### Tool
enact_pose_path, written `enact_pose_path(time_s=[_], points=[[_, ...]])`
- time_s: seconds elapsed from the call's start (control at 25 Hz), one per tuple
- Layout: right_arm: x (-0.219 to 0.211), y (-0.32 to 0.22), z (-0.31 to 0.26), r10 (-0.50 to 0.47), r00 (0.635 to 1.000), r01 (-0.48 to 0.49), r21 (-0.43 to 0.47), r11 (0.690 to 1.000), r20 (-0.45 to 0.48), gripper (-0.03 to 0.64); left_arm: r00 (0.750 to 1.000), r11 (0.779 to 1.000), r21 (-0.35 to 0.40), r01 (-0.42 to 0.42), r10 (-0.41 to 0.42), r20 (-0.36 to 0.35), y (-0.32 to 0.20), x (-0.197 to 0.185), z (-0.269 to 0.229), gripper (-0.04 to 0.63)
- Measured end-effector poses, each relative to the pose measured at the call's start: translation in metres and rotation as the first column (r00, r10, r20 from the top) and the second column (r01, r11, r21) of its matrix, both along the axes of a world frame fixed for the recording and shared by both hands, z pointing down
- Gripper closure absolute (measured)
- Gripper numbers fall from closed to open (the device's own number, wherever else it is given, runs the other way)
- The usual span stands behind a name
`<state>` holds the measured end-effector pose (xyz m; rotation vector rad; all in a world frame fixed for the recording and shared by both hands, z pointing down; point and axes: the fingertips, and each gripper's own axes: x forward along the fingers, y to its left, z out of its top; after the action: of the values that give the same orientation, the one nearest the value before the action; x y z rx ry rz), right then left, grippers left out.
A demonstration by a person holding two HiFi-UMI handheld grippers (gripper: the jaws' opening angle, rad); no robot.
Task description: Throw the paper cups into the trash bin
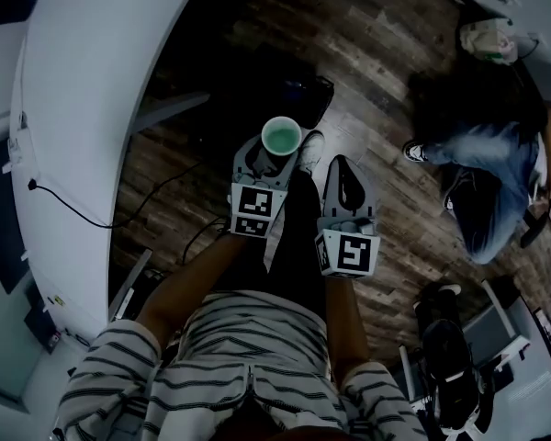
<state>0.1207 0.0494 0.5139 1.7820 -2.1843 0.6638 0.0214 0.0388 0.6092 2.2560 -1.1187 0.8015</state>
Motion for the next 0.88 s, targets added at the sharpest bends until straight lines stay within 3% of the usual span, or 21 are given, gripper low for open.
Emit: enact_pose_path(time_s=[0.28, 0.76, 0.88], points=[[0.002, 0.002, 0.022, -0.01, 1.0, 0.01, -0.017, 1.0, -0.002, 0.606, 0.998, 0.997, -0.076, -0.012, 0.016, 0.057, -0.003, -0.001, 0.054, 0.316], [0.011, 0.005, 0.043, 0.009, 1.0, -0.009, -0.031, 0.999, 0.011, 0.606, 0.998, 0.982, -0.187, 0.031, -0.019, 0.068, -0.006, 0.006, 0.115, 0.316], [0.014, 0.005, 0.048, 0.014, 1.0, -0.014, -0.038, 0.999, 0.016, 0.606, 0.993, 0.989, -0.149, 0.013, 0.005, 0.116, -0.015, 0.008, 0.125, 0.316]])
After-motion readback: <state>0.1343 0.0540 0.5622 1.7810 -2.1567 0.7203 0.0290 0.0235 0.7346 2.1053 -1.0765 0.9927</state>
